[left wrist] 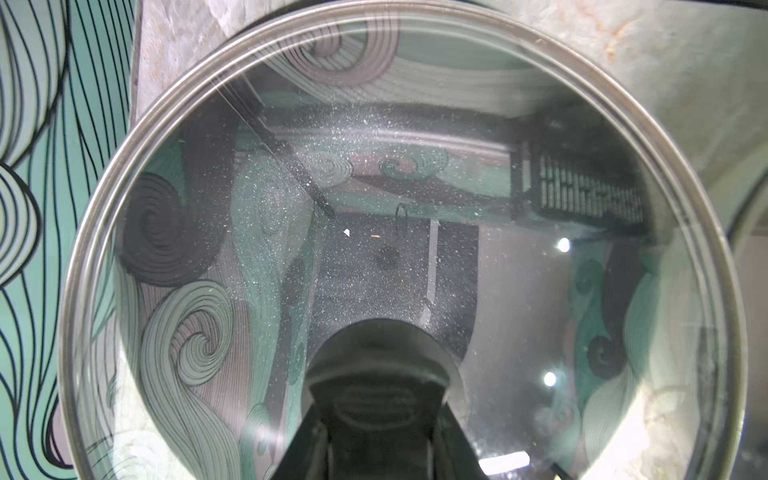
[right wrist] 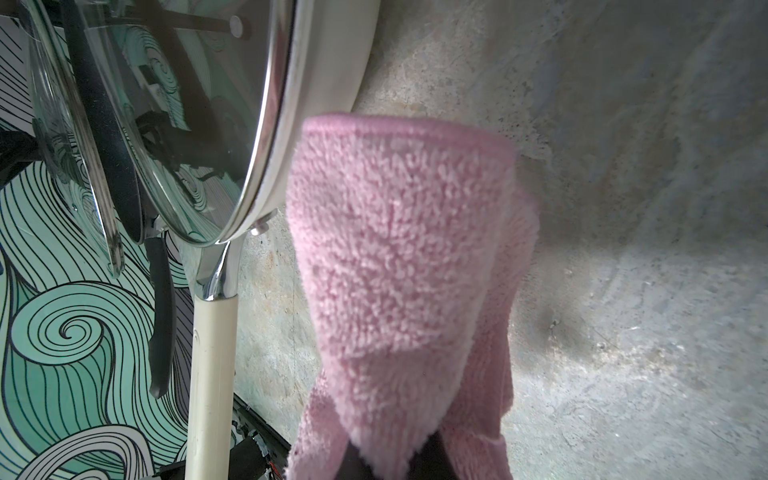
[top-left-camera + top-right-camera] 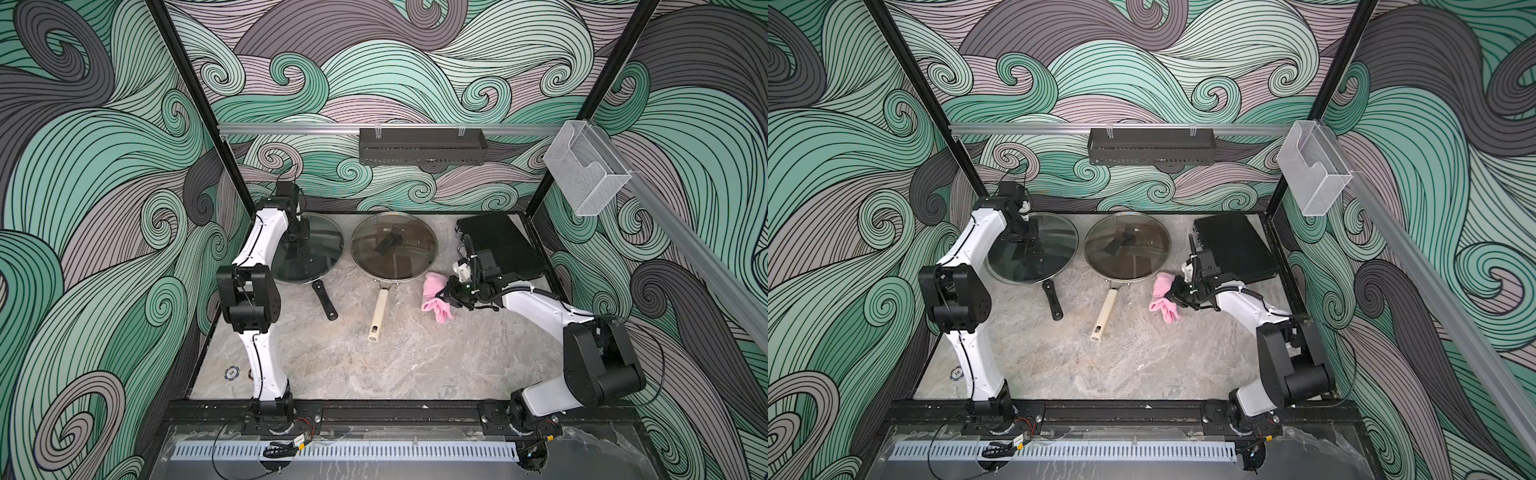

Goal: Wipe the pot lid with a cloth
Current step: Pick up the pot lid from the cooking pot.

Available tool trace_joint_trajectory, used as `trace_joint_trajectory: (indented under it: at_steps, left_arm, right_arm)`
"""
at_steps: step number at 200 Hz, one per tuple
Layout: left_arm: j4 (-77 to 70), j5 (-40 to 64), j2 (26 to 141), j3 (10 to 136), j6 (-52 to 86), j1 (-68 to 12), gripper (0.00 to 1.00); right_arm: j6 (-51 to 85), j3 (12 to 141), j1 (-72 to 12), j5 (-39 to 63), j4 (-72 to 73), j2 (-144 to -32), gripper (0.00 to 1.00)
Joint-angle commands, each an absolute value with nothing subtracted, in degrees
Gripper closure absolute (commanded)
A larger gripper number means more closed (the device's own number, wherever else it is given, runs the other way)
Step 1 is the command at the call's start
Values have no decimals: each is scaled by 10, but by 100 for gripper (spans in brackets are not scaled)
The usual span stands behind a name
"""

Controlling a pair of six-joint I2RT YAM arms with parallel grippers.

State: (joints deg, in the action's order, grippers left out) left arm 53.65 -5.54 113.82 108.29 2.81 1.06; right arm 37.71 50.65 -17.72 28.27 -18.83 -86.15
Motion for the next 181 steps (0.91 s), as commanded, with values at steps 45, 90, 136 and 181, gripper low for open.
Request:
trace_joint_trajectory:
  at_steps: [45, 90, 136, 181]
  left_arm:
    - [446, -24, 1056, 1060, -18, 15, 100]
    - [444, -15, 1043, 1062, -4, 15, 100]
    - [452, 38, 1006, 1063, 0, 16, 100]
    - [473, 92, 956, 1059, 23, 16, 100]
  right_arm:
    - [382, 500, -182, 282, -174, -847, 100]
    - [383, 498, -183, 281, -175, -841, 100]
    - [376, 503, -184, 288, -175, -826, 100]
    - [364, 503, -184, 288, -179, -780, 100]
